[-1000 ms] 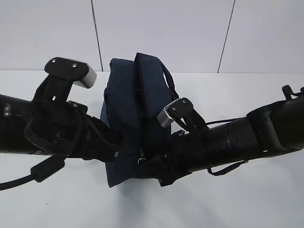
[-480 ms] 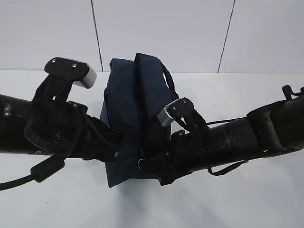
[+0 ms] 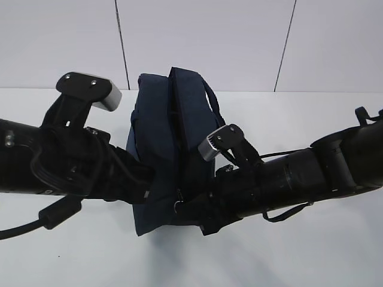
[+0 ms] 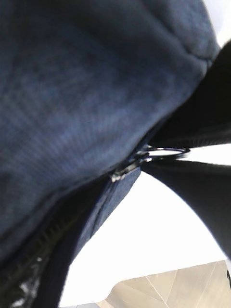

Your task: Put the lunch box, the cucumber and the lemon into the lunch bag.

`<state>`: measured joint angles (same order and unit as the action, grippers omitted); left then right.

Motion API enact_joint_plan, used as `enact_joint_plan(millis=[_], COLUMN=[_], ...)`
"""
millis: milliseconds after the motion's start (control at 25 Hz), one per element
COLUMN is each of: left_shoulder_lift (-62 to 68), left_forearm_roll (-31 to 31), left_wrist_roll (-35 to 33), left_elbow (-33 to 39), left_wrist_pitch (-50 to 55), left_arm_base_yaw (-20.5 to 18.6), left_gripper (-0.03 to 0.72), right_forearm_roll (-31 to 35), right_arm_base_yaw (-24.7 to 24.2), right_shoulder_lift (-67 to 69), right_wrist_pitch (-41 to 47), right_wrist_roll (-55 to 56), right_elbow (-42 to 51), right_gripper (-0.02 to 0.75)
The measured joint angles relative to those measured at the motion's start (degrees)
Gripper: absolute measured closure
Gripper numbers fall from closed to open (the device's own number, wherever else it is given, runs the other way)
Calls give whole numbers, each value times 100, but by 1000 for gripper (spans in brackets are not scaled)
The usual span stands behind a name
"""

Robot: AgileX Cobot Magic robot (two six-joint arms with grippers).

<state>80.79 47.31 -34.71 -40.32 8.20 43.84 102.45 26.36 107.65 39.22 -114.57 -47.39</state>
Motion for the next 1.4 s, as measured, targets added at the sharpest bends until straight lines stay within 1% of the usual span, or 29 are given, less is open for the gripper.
enact_joint_plan(millis=[360, 560, 1040, 1120, 1200, 1400], left_shoulder_lift=[0, 0, 0, 0, 0, 0], left_forearm_roll=[0, 0, 0, 0, 0, 0], left_wrist_roll=[0, 0, 0, 0, 0, 0], left_elbow=[0, 0, 0, 0, 0, 0], left_wrist_pitch=[0, 0, 0, 0, 0, 0], left_arm_base_yaw=[0, 0, 0, 0, 0, 0], left_gripper=[685, 685, 685, 685, 685, 685], right_forearm_roll=[-38, -48, 62, 63, 73, 86], right_arm_base_yaw=[0, 0, 0, 0, 0, 0], right_shoulder_lift=[83, 229, 229, 229, 229, 229], right_wrist_pitch=[0, 218, 254, 198, 175, 165], right_wrist_roll=[41, 135, 168, 181, 181, 209], right_elbow=[0, 0, 0, 0, 0, 0], right_gripper=[642, 641, 641, 657, 713, 717])
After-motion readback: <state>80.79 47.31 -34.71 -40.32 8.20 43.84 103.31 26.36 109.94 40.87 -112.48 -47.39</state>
